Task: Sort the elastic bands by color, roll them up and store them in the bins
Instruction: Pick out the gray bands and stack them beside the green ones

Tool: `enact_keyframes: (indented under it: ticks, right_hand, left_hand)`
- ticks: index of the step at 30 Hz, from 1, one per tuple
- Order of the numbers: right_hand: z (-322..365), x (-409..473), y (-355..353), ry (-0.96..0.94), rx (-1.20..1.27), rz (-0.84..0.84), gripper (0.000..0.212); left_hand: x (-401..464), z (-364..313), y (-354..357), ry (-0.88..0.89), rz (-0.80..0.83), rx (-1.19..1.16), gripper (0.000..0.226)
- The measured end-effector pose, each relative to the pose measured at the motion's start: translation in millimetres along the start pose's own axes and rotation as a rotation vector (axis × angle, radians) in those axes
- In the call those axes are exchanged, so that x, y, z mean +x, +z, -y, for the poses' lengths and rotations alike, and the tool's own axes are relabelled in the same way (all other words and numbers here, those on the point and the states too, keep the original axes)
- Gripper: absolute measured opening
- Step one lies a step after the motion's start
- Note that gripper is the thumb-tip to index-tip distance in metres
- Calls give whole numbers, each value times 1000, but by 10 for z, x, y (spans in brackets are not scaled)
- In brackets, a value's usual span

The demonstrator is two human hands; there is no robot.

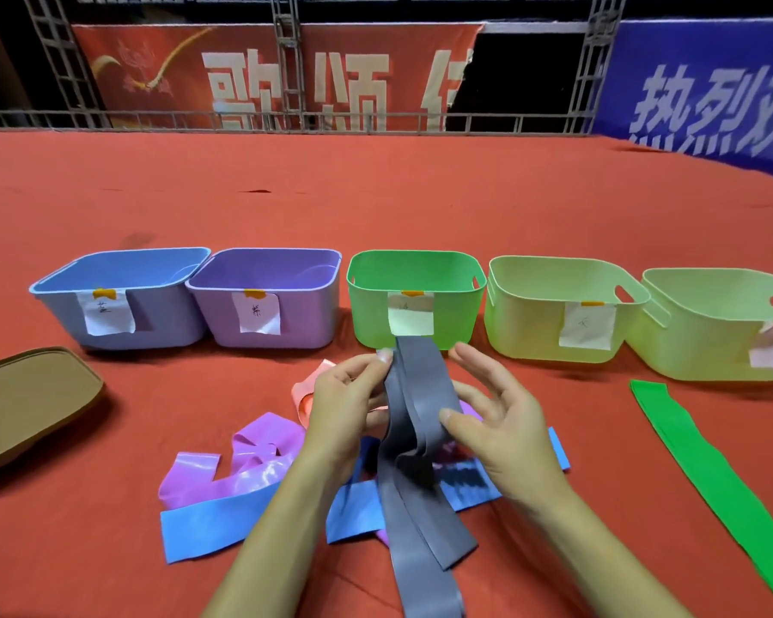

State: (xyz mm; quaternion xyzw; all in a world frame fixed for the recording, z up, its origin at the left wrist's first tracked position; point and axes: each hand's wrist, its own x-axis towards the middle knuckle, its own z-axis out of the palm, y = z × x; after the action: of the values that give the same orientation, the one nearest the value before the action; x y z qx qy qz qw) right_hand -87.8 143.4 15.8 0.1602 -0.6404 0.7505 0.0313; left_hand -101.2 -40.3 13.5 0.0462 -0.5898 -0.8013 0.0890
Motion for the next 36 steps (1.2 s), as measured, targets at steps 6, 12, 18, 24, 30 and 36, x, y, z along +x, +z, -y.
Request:
enact_keyframes:
  ticks: [6,12,18,24,30,36]
  right_hand:
    - [-14,-16,-138,-31,-199,-59,55]
    - [4,-57,-182,-79,-310,-211,38]
    - [137,80,-151,-78,-109,-286,20]
    - [245,116,-146,-120,-145,-211,5]
    - [298,132,-197,-29,-26,-124,10]
    - [277,100,-139,35,50,-183,16]
  left_hand:
    - [-100,55,163,96,48,77,34]
    - [-237,38,345,214,57,184,15]
    - [-287,-18,401,237,8,179,16]
    - [-331,-76,405,248,-39,169,17]
    - [-350,-151,390,208,-41,117,19]
    - [-382,-180,407,197,45,123,26]
